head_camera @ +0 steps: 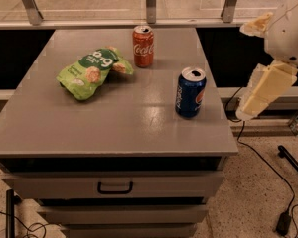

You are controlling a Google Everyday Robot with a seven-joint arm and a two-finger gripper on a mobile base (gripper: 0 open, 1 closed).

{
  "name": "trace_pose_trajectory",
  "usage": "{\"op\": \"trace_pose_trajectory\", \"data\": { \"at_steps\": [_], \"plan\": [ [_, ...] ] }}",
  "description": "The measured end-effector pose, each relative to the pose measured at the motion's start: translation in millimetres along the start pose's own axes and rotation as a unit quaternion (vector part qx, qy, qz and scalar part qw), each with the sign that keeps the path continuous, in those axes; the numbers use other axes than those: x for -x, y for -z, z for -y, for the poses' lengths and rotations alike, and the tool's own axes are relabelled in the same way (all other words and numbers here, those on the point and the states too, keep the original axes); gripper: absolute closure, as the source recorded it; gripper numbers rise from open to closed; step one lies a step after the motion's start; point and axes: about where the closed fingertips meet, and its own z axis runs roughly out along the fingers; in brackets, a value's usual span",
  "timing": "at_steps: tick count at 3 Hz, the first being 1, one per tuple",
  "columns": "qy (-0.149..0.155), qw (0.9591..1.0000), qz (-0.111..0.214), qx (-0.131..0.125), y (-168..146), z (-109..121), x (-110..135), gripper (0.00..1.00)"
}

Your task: Pick green rice chip bag

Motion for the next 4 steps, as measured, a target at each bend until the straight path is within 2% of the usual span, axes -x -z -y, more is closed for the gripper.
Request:
{"op": "trace_pose_trajectory", "data": {
  "at_steps": [1,2,4],
  "plan": [
    [0.032,0.9978,0.048,-0.034,-7,17,28,0.00],
    [0.061,0.9914,0.100,-0.058,-12,36,58,0.00],
    [0.112,0.9763,0.166,-0.082,-40,67,123,0.00]
  ]
}}
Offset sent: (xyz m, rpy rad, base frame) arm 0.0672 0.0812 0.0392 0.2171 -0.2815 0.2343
